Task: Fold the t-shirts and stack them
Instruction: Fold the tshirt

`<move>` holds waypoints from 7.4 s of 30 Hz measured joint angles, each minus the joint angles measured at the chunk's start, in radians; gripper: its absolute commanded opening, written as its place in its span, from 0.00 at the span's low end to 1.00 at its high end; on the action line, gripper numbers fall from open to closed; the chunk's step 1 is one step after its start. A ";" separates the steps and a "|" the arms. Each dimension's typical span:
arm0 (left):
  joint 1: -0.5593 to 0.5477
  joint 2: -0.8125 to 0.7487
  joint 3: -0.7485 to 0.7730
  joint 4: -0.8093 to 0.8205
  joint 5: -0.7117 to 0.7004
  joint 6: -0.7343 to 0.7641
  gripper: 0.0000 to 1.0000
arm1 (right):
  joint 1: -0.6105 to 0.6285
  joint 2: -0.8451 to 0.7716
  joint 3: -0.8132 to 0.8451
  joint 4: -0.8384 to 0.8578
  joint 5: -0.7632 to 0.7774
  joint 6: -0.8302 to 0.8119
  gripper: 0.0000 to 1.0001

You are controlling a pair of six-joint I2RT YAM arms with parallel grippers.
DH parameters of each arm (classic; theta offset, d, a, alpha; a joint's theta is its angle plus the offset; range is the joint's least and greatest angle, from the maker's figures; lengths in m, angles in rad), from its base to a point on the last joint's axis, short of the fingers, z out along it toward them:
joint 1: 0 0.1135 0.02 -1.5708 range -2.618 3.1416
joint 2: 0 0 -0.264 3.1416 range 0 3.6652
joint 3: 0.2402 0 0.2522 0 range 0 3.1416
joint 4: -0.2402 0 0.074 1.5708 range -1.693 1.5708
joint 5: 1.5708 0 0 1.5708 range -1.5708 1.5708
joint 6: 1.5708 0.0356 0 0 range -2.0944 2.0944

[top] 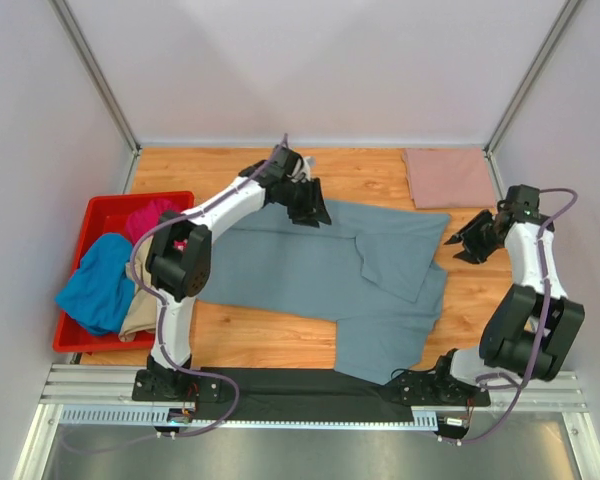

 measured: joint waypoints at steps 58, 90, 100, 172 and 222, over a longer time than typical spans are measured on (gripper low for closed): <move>-0.381 0.128 0.164 -0.261 -0.221 -0.030 0.47 | 0.272 -0.629 -0.297 -0.444 0.061 -0.042 0.44; -0.079 -0.151 -0.318 -0.224 -0.161 0.089 0.50 | 0.573 -0.030 -0.272 -0.248 0.399 0.242 0.41; -0.087 -0.301 -0.451 -0.256 -0.201 0.085 0.51 | 0.386 0.179 -0.185 -0.234 0.486 0.112 0.40; 0.254 -0.808 -1.052 -0.212 -0.368 -0.149 0.57 | 0.365 -0.428 -0.636 -0.313 0.360 0.610 0.00; 0.104 -0.898 -1.114 -0.339 -0.588 -0.962 0.44 | 0.369 -0.515 -0.534 -0.376 0.323 0.406 0.00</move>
